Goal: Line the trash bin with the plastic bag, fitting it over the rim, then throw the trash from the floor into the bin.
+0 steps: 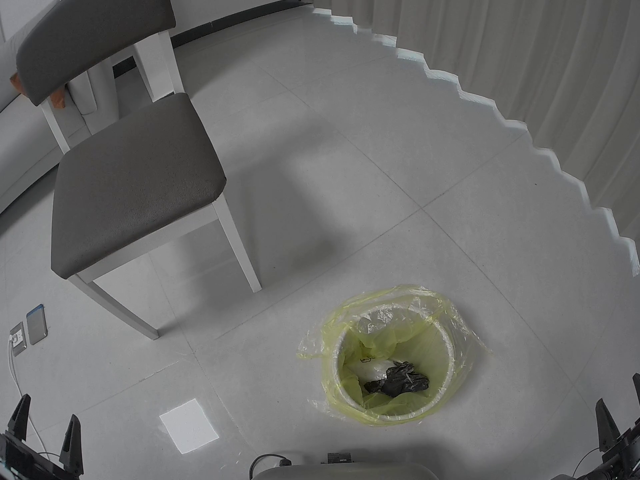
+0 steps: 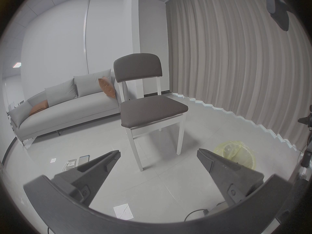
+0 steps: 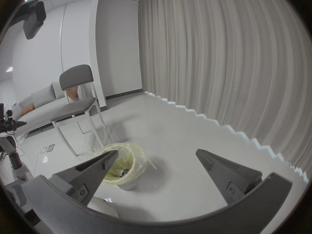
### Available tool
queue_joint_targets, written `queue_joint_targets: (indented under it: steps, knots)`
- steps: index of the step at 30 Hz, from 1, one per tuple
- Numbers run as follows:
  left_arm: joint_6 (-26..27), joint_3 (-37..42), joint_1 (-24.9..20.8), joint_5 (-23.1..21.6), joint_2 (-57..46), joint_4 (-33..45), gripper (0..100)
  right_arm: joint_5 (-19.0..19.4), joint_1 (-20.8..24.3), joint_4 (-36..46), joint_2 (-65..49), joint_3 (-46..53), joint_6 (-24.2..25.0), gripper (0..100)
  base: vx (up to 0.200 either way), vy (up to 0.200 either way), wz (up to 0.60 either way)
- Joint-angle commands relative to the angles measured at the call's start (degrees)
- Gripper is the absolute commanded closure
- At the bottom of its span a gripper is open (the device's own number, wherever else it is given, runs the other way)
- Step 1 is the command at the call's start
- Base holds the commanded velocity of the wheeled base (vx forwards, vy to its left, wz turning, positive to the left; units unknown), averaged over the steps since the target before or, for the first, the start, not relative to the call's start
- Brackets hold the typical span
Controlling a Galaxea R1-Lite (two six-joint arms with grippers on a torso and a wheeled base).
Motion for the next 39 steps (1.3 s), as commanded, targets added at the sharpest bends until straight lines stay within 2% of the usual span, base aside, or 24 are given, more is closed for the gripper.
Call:
queue_joint_targets:
  steps: [1,3,4,7,12,14,15,20,21,22,23,31,33,35,37,38,39]
  knots:
    - [0.0,0.9,0.0,0.0,-0.9,0.0,0,1.5,0.0,-0.2,-0.6,0.0,0.0,0,0.0,0.0,0.0]
    - [0.0,0.9,0.0,0.0,-0.9,0.0,0,6.5,0.0,0.5,-0.5,-0.2,0.0,0,0.0,0.0,0.0]
    - [0.0,0.9,0.0,0.0,-0.9,0.0,0,7.7,0.0,0.5,-0.4,-0.3,-0.2,0,0.0,0.0,0.0]
    - [0.0,0.9,0.0,0.0,-0.9,0.0,0,7.1,0.0,0.4,-0.6,-0.3,-0.2,0,0.0,0.0,0.0]
    - [0.0,0.9,0.0,0.0,-0.9,0.0,0,-6.6,-0.1,-1.3,-0.6,0.1,0.2,0,0.0,0.0,0.0]
    - [0.0,0.9,0.0,0.0,-0.9,0.0,0,-6.8,-0.1,-2.0,-0.6,-0.2,0.5,0,0.0,0.0,0.0]
    - [0.0,0.9,0.0,0.0,-0.9,-0.1,0,-6.6,-0.1,-2.4,-0.6,0.5,0.1,0,0.0,0.0,0.0]
    - [0.0,0.9,0.0,0.0,-0.9,-0.1,0,5.6,0.0,1.4,-0.7,-0.6,1.0,0,0.0,0.0,0.0]
    - [0.0,0.9,0.0,0.0,-0.9,-0.1,0,5.6,0.0,1.4,-0.7,-0.6,1.0,0,0.0,0.0,0.0]
    - [0.0,0.9,0.0,0.0,-0.9,0.0,0,8.1,0.0,1.4,-0.6,-0.6,0.8,0,0.0,0.0,0.0]
    - [0.0,0.9,0.0,0.0,-0.9,0.0,0,8.8,0.0,1.4,-0.6,-0.6,0.8,0,0.0,0.0,0.0]
    - [0.0,0.9,0.0,0.0,-0.9,0.0,0,10.2,0.0,0.3,-0.7,-0.3,0.2,0,0.0,0.0,0.0]
    - [0.0,0.9,0.0,0.0,-0.9,0.0,0,12.7,0.0,-2.6,-0.7,0.6,-0.6,0,0.0,0.0,0.0]
    - [0.0,0.9,0.0,0.0,-0.9,0.0,0,13.3,0.0,-4.3,-0.7,1.3,-1.8,0,0.0,0.0,0.0]
    - [0.0,0.9,0.0,0.0,-0.9,0.0,0,12.8,-0.1,-4.4,-0.7,1.4,-4.4,0,0.0,0.0,0.0]
    - [0.0,0.9,0.0,0.0,-0.9,0.0,0,11.4,-0.1,-4.5,-0.6,1.4,-5.5,0,0.0,0.0,0.0]
    - [0.0,0.9,0.0,0.0,-0.9,0.0,0,7.9,-0.1,-4.8,-0.6,1.5,-5.8,0,0.0,0.0,0.0]
